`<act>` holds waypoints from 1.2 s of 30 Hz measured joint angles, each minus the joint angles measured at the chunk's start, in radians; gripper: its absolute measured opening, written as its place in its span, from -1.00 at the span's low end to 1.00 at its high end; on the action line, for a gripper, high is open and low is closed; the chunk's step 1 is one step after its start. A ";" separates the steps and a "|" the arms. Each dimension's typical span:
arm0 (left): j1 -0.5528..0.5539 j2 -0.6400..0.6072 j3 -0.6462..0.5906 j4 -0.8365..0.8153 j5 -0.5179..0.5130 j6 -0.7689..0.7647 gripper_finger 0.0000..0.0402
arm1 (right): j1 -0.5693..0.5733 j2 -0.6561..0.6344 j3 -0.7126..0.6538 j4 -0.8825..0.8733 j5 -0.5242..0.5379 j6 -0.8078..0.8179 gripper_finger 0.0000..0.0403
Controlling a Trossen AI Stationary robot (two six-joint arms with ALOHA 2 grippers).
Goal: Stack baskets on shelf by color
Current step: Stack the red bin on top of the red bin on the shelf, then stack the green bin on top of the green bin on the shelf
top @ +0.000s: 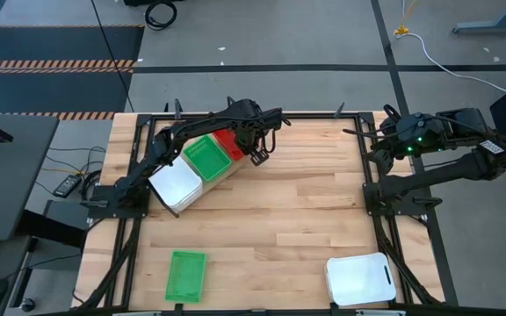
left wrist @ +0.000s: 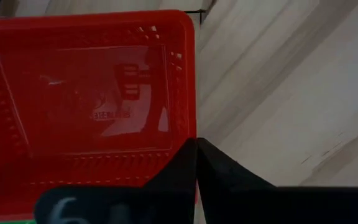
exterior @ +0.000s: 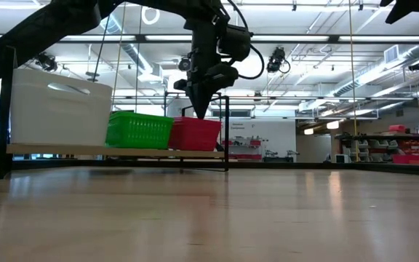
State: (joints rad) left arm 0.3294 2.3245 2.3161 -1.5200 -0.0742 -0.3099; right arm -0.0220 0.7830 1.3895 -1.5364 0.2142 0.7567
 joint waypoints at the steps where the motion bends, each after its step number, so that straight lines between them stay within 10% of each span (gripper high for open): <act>1: 0.000 0.000 0.000 0.000 0.000 0.003 -0.95 | 0.000 0.000 0.000 0.000 0.000 0.000 0.19; 36: -0.055 -0.126 0.040 -0.050 0.037 -0.004 -0.40 | 0.000 0.000 0.000 0.001 0.023 -0.021 0.19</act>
State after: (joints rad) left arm 0.2744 2.1988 2.3562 -1.5697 -0.0372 -0.3140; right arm -0.0219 0.7830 1.3895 -1.5351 0.2368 0.7354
